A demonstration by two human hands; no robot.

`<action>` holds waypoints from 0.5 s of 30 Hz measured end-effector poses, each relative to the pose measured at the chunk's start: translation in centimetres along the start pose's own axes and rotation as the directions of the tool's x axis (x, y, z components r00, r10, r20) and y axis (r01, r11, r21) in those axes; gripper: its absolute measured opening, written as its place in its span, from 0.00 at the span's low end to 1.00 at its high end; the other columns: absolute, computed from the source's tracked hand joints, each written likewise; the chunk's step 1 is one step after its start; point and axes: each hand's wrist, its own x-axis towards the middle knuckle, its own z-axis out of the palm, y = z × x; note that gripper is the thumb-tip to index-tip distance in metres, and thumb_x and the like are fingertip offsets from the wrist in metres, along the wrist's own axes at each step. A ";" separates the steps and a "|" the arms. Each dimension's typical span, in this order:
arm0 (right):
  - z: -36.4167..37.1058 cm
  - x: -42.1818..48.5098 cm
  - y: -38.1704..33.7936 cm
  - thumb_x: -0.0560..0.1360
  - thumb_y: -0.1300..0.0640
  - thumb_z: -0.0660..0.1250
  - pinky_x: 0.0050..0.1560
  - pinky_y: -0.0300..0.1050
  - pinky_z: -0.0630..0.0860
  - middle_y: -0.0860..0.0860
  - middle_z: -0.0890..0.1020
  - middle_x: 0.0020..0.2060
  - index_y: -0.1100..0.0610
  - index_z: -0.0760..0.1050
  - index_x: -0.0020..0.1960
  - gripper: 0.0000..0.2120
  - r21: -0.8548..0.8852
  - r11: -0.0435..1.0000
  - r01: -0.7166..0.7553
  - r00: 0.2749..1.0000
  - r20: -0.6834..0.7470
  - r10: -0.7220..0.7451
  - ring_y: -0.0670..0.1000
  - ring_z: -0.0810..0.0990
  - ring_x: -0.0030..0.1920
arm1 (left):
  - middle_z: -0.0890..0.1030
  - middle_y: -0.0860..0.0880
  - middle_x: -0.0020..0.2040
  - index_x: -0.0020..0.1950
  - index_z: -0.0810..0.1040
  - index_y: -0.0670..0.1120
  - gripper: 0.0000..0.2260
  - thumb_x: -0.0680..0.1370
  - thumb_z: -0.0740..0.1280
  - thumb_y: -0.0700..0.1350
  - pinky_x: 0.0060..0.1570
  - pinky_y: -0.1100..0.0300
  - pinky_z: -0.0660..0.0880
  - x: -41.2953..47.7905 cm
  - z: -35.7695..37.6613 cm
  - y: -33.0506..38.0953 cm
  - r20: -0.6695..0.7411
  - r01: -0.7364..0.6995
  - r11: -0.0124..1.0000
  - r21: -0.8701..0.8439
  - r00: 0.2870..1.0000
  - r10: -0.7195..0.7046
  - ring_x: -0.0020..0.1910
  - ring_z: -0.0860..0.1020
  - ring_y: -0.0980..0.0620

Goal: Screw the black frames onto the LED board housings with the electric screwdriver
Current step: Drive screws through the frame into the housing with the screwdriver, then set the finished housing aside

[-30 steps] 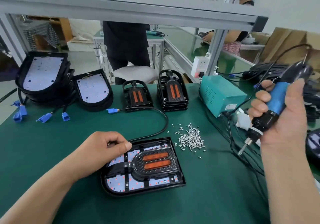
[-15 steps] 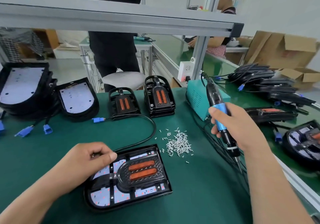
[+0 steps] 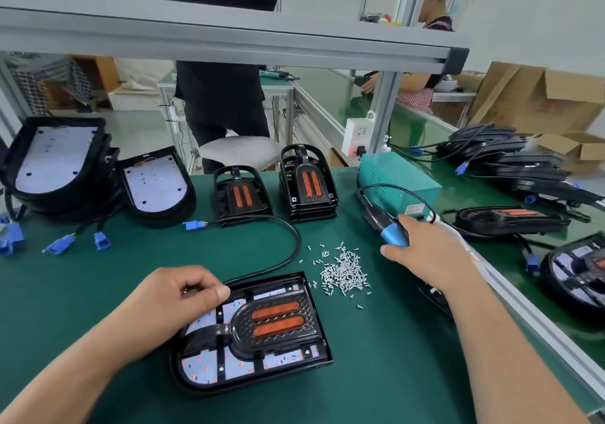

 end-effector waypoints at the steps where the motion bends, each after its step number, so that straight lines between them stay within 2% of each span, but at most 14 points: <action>1: 0.2 0.0 0.0 0.75 0.34 0.69 0.38 0.48 0.67 0.45 0.75 0.38 0.51 0.71 0.55 0.22 -0.017 1.000 -0.002 1.000 -0.004 0.002 0.54 0.73 0.43 | 0.85 0.45 0.42 0.47 0.87 0.55 0.18 0.68 0.71 0.67 0.46 0.56 0.75 0.0 0.0 0.1 -0.003 0.000 1.000 -0.003 1.000 0.000 0.38 0.77 0.54; 4: 0.3 0.2 -0.2 0.74 0.32 0.68 0.35 0.49 0.62 0.45 0.75 0.38 0.50 0.68 0.53 0.22 -0.072 0.997 -0.022 1.000 -0.010 0.022 0.53 0.71 0.43 | 0.85 0.46 0.42 0.47 0.87 0.55 0.18 0.69 0.72 0.67 0.46 0.55 0.76 -0.1 0.1 0.1 -0.013 0.001 1.000 -0.004 1.000 -0.001 0.38 0.78 0.53; 9: 0.3 0.3 -0.6 0.74 0.27 0.66 0.40 0.49 0.68 0.49 0.79 0.47 0.49 0.69 0.57 0.28 -0.180 0.983 -0.034 0.999 0.017 0.037 0.53 0.69 0.46 | 0.85 0.48 0.42 0.46 0.87 0.56 0.11 0.73 0.75 0.62 0.47 0.52 0.79 -0.1 0.0 -0.1 -0.025 -0.022 1.000 0.006 0.999 0.022 0.38 0.79 0.50; 12: 0.2 0.0 -0.7 0.74 0.26 0.66 0.43 0.49 0.67 0.50 0.81 0.53 0.49 0.69 0.65 0.32 -0.209 0.978 -0.011 0.998 0.050 0.022 0.54 0.73 0.50 | 0.83 0.47 0.41 0.46 0.87 0.55 0.14 0.69 0.75 0.64 0.42 0.59 0.74 -0.1 0.0 0.0 -0.010 -0.044 0.999 -0.013 0.999 0.044 0.36 0.75 0.56; 15: 0.0 -0.4 -0.7 0.73 0.28 0.68 0.44 0.49 0.68 0.48 0.76 0.48 0.50 0.71 0.69 0.34 -0.179 0.984 -0.007 0.999 0.047 0.016 0.54 0.73 0.50 | 0.83 0.47 0.41 0.45 0.87 0.54 0.15 0.68 0.76 0.63 0.40 0.64 0.73 -0.1 0.0 0.1 -0.013 -0.064 0.998 -0.024 0.998 0.063 0.35 0.75 0.57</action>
